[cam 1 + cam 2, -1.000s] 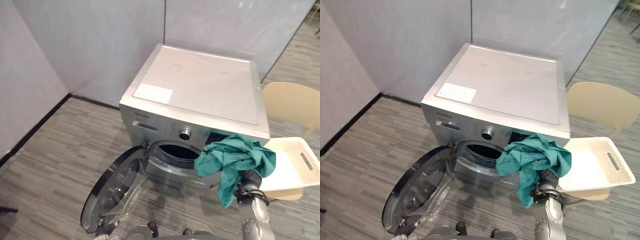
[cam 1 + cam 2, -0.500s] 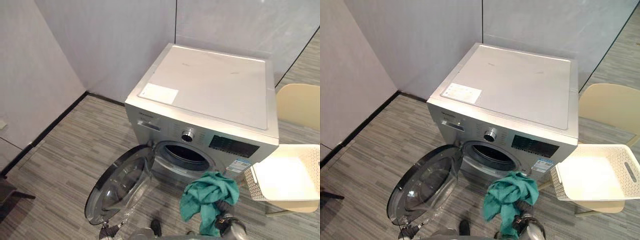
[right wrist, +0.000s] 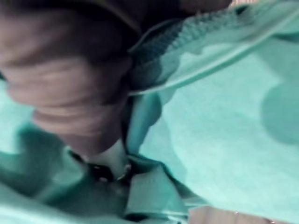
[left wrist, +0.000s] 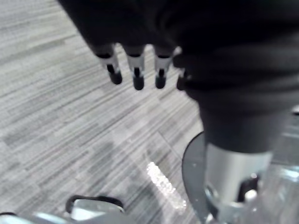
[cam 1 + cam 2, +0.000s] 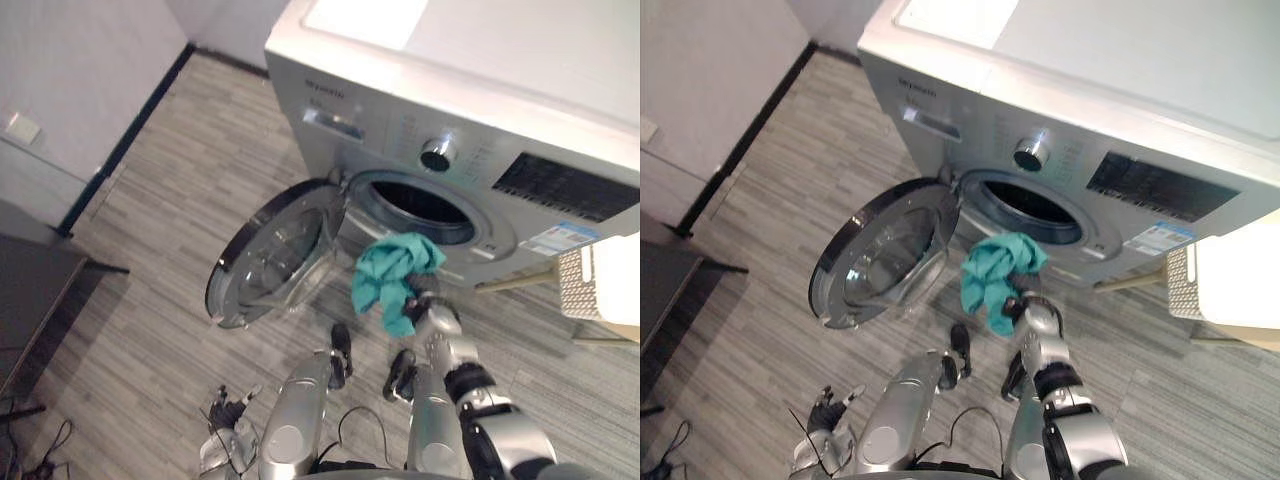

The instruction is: Pick up the laundry basket with both hands and put the clothes into the washing machine.

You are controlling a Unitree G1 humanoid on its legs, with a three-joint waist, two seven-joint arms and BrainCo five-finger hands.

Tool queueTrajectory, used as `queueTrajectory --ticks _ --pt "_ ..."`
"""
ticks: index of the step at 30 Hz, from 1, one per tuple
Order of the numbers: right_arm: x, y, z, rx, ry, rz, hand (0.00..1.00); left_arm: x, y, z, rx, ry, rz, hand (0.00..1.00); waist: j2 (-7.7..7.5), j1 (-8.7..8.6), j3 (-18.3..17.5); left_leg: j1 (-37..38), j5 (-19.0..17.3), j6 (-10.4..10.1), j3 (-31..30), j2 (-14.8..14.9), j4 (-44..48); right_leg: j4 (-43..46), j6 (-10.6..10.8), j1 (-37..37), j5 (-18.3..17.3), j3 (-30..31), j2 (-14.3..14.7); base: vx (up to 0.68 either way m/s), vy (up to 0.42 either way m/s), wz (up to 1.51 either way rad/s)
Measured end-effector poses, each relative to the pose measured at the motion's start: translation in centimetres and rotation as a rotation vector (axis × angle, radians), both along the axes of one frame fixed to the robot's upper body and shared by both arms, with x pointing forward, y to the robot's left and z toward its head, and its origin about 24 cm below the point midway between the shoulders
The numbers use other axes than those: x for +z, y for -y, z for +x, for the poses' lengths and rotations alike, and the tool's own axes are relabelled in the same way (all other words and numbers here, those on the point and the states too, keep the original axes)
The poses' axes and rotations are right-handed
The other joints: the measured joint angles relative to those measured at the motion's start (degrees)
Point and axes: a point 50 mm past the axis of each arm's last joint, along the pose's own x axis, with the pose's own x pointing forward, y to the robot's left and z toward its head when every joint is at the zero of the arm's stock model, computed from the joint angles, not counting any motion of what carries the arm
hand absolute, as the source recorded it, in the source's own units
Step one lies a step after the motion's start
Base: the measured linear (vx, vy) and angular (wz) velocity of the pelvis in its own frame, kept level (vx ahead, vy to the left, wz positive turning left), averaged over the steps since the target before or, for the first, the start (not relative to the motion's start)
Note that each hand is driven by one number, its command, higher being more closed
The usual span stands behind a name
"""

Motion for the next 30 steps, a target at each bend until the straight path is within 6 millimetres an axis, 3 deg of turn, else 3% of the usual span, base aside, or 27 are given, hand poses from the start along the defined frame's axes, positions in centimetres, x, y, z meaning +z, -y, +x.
queueTrajectory --ticks 5,9,12,17,19,22,25,30 --pt "8.1 1.8 4.7 -0.080 0.177 0.057 1.00 1.4 1.6 1.9 0.020 0.121 -0.068 0.00 1.38 1.49 1.1 -8.8 -0.1 0.2 0.0 0.2 3.9 4.3 -0.4 -8.0 -0.2 -1.0 -2.0 -0.09 -0.018 0.13" --pt "13.3 4.5 6.3 -0.171 0.279 0.117 1.00 1.8 1.6 2.1 0.031 0.142 -0.082 0.00 1.99 2.31 1.9 -13.9 0.6 0.0 1.0 0.0 4.5 6.6 -0.8 -13.1 -0.4 -1.7 -3.8 -0.04 -0.033 0.23" --pt "17.1 7.1 6.8 -0.267 0.354 0.202 1.00 2.1 1.7 2.5 0.050 0.167 -0.104 0.00 2.15 3.19 2.1 -18.2 3.1 1.7 0.8 -1.4 2.7 7.9 -1.1 -18.3 -0.4 -2.0 -5.2 -0.01 -0.014 0.16" --pt "23.6 12.9 5.5 -0.450 0.519 0.327 1.00 2.2 2.1 2.8 0.062 0.181 -0.133 0.00 2.74 4.49 2.5 -21.3 8.0 2.5 0.2 -4.7 -4.3 8.5 -1.2 -24.0 -0.3 -2.7 -7.7 0.01 -0.007 0.24" --pt "27.9 15.7 4.0 -0.524 0.625 0.360 1.00 2.2 2.4 2.8 0.070 0.183 -0.149 0.00 2.93 4.50 2.6 -22.5 11.1 2.6 -0.6 -6.4 -7.8 9.2 -1.5 -26.7 -0.5 -2.7 -8.9 -0.01 -0.021 0.34" --pt "32.3 18.1 1.8 -0.591 0.758 0.382 1.00 2.2 2.5 2.9 0.087 0.187 -0.171 0.00 3.00 4.73 2.6 -24.7 12.5 2.3 -0.7 -7.0 -9.0 10.4 -2.1 -30.2 -0.9 -1.3 -9.1 -0.04 -0.036 0.20" --pt "34.0 18.4 1.1 -0.615 0.805 0.373 1.00 2.3 2.8 3.0 0.100 0.186 -0.186 0.00 3.13 4.93 2.7 -26.0 12.7 2.0 -0.3 -6.9 -9.0 11.3 -2.6 -32.4 -1.2 0.1 -8.9 -0.08 -0.032 -0.02" --pt "36.0 19.0 -0.1 -0.671 0.851 0.514 1.00 3.0 3.2 3.9 0.094 0.225 -0.204 0.00 3.48 4.87 2.6 -28.3 13.3 1.3 0.2 -6.8 -9.6 12.3 -2.7 -35.8 -1.2 1.0 -8.9 -0.10 0.006 -0.02"
